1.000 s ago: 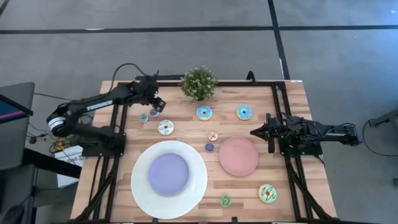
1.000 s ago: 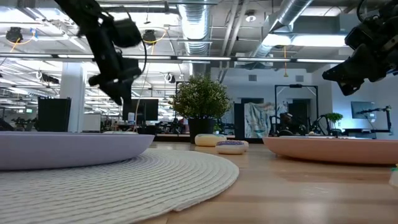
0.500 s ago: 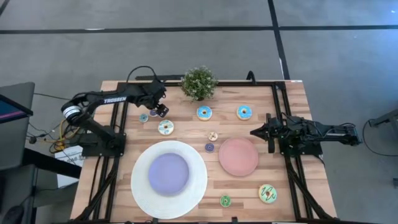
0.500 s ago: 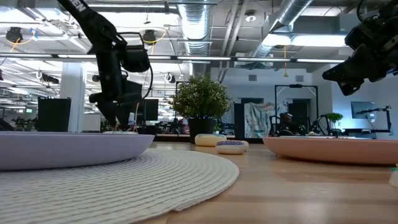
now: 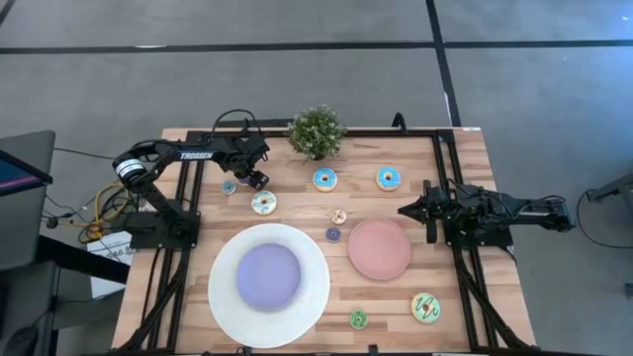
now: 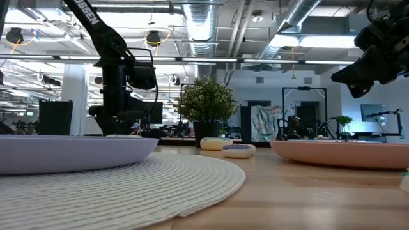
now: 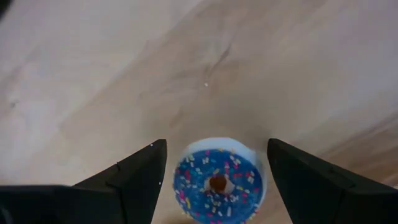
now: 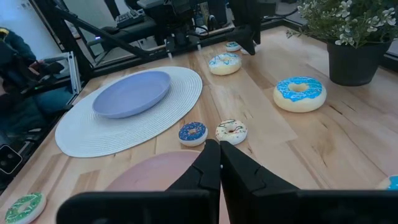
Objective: Pick & Place donuts
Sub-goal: Put the top small violet donut on the violet plate
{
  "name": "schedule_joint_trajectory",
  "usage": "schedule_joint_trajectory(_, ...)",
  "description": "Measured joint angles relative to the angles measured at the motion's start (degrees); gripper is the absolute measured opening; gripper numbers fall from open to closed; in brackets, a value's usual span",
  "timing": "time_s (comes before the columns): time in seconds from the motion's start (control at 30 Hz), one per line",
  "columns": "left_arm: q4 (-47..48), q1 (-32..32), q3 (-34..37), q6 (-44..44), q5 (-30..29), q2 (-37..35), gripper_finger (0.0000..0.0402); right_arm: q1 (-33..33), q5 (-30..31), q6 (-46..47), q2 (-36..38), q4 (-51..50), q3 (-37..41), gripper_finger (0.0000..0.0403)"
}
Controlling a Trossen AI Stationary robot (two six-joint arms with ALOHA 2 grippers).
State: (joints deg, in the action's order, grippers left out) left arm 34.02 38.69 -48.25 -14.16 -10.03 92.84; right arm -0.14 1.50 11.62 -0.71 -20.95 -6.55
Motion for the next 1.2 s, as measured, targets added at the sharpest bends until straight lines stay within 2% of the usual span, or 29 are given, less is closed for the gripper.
schedule_joint_trajectory(0.4,3.3,0.1,0.0,-0.1,0.4,0.0,0.0272,0.0,0.0,0.0,0.0,0.0,0.0,0.0)
schedule_joint_trajectory(0.83,4.7,0.1,0.0,-0.1,0.8,0.0,0.0205,0.0,0.0,0.0,0.0,0.0,0.0,0.0)
schedule_joint_trajectory(1.03,4.7,0.1,0.0,-0.1,0.6,-0.1,0.0199,0.0,0.0,0.0,0.0,0.0,0.0,0.0)
schedule_joint_trajectory(1.2,4.8,0.1,0.0,-0.1,-0.1,-3.2,0.0199,0.0,0.0,0.0,0.0,0.0,0.0,0.0)
